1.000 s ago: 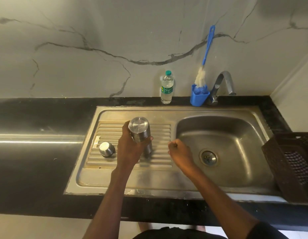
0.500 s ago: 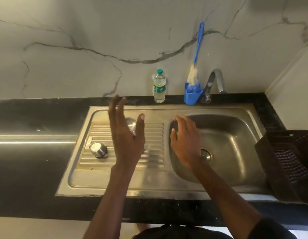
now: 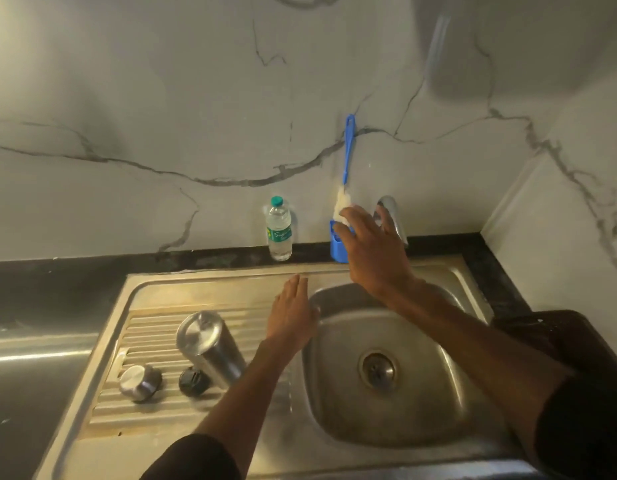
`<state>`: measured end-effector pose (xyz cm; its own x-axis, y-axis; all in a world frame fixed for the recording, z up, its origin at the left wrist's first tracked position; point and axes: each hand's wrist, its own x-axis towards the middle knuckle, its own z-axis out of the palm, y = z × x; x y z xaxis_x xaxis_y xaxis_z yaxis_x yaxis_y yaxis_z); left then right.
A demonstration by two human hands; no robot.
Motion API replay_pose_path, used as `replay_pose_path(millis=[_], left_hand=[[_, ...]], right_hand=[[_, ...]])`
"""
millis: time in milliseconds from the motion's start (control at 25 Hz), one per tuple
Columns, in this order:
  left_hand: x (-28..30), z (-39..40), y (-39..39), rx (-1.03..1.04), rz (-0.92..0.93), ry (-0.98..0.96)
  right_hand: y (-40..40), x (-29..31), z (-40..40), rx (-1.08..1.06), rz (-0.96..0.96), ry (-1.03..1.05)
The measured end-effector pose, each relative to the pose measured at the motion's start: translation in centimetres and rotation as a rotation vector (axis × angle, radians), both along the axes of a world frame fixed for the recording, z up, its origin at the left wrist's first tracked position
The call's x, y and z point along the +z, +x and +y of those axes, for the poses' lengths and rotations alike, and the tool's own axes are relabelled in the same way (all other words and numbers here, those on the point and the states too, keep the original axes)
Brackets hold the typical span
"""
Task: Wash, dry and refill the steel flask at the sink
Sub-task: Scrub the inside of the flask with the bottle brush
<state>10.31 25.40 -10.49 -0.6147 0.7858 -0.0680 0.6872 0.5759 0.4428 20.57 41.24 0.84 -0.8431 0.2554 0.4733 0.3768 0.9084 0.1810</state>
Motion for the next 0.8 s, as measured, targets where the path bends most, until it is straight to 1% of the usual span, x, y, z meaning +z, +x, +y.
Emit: replay_pose_path(millis=[80,160,240,320,400,600,720,800], left_hand=[[-1.9,0.5,-0.8,-0.02,0.031,-0.153],[-3.7,0.5,-1.3,-0.021,0.008,-0.215],[-4.8,0.1,-1.3,-0.013,-0.026,-0.214],[-5.4,-0.2,-1.2,-0.018,0.006,-0.188],[-5.9,-0.4,-1.3,-0.023,0.018,-0.17],[-6.3,-0.3,-1.7,-0.037,0.019,-0.133],[-6.3,-0.4,-2.0,-0.041,-0.017,-0.113],[-6.3,-0.6,-2.2,-0.059,-0.035,-0.125]], right_hand=[[-1.7,2.0,2.4,0.022,-0.11,0.17],[-3.6,3.3,4.8,0.023,-0.193,0.326],[-5.7,4.2,7.3,0.035,-0.203,0.451],[-7.8,4.7,9.6,0.051,-0.189,0.558],[-9.4,5.1,11.5,0.066,-0.214,0.651],[-10.7,5.8,13.7,0.184,-0.356,0.829],[-10.6,7.2,14.0,0.206,-0.379,0.85],[-9.9,8.2,14.2,0.174,-0.376,0.819]])
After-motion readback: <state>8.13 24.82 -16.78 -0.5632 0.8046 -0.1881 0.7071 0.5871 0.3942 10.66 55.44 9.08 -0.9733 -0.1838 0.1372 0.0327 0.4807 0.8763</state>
